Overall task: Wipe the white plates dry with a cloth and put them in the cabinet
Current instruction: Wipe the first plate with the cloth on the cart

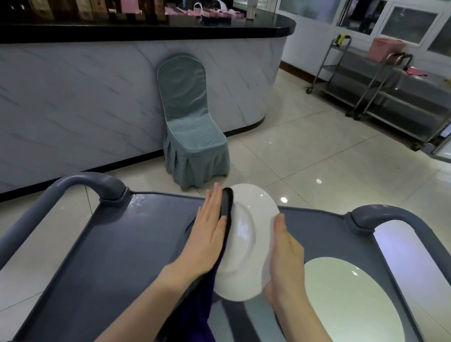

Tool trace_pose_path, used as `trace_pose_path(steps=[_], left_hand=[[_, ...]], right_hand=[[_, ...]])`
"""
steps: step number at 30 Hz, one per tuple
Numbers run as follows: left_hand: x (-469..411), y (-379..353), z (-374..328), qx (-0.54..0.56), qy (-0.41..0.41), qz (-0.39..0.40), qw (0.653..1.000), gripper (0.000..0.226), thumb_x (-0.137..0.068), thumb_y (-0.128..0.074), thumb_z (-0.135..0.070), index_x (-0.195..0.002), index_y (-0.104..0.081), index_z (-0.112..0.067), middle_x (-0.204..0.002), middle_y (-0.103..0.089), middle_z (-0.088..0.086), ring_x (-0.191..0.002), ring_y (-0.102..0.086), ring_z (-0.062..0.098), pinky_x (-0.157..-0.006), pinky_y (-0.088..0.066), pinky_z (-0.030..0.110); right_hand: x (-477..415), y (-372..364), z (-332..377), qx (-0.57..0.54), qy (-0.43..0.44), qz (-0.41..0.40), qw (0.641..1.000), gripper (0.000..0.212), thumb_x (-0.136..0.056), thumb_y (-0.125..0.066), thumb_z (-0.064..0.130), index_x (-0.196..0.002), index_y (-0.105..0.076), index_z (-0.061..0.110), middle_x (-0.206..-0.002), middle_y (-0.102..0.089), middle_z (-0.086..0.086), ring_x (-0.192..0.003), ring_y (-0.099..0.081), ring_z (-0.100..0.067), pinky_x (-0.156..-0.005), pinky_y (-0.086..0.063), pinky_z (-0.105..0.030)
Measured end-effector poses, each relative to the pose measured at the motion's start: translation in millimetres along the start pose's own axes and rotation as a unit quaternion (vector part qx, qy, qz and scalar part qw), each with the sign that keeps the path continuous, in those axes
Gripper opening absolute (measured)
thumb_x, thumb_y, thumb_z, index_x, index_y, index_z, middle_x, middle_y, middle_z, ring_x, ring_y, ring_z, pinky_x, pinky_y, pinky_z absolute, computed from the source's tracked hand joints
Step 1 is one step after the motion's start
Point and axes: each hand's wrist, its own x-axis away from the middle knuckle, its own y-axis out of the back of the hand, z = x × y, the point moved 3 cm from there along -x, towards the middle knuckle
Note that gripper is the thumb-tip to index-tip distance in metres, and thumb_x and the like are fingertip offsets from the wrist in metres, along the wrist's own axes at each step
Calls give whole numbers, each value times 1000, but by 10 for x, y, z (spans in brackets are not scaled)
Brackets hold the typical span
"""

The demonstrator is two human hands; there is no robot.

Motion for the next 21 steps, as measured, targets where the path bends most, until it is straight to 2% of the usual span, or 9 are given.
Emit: trace_pose_path(steps=[2, 5, 8, 12, 15, 17, 19, 21], left_hand=[[148, -57, 65, -27, -12, 11, 1000, 55, -108, -22, -25, -152, 10, -29, -161, 21, -16, -148, 19, 0, -124, 7, 36], [343, -221, -11, -104, -45, 47, 993, 59, -98, -10, -41, -151, 15, -32, -158, 26, -20, -147, 23, 0, -122, 13, 33], [389, -386, -180, -138, -88, 81, 983, 62, -95, -11, -38, -149, 19, -37, -158, 27, -23, -146, 23, -1, -122, 10, 34], [204, -289, -231, -77, -92, 80, 990, 57, -102, -18, -32, -149, 15, -38, -160, 22, -24, -147, 19, -3, -121, 8, 31], [127, -164, -97, -54, -44, 45, 997, 57, -105, -20, -25, -152, 12, -30, -159, 24, -19, -147, 20, -3, -123, 9, 32], [189, -209, -54, -61, -32, 49, 996, 59, -105, -20, -23, -152, 14, -29, -157, 27, -21, -146, 22, -4, -123, 11, 33], [315, -329, -94, -80, -55, 61, 993, 61, -101, -16, -29, -149, 20, -38, -156, 29, -26, -146, 23, -3, -122, 12, 33], [411, -444, -186, -82, -89, 79, 989, 65, -98, -16, -34, -146, 27, -46, -157, 28, -26, -147, 22, 0, -121, 11, 35]], right_hand=[[-61, 37, 36, -20, -2, 3, 1000, 45, -96, -54, 53, -72, -79, 26, -79, -76, 6, -71, -71, -12, -67, -55, -28], [-126, 54, 38, -42, -13, -14, 999, 41, -97, -52, 53, -90, -76, 21, -87, -79, 7, -77, -75, -8, -68, -53, -30], [-120, 23, -6, -27, -26, -16, 999, 41, -99, -49, 52, -102, -74, 20, -91, -79, 3, -82, -76, -12, -71, -54, -32], [-77, 17, -38, -35, -25, -3, 999, 39, -100, -48, 51, -100, -74, 22, -93, -79, 2, -84, -76, -13, -66, -56, -29], [-86, 38, 44, -35, -3, -9, 999, 42, -99, -51, 50, -79, -79, 26, -82, -78, 11, -72, -74, -4, -55, -55, -21], [-113, 70, 121, -37, 10, -13, 999, 43, -98, -52, 52, -72, -79, 33, -77, -76, 15, -67, -72, 0, -50, -52, -16], [-151, 87, 177, -47, 18, -19, 999, 44, -98, -52, 51, -76, -77, 23, -77, -76, 16, -67, -72, 0, -48, -51, -15], [-158, 82, 157, -37, 14, -23, 999, 39, -98, -51, 51, -86, -73, 21, -81, -77, 13, -72, -73, -2, -55, -53, -19]])
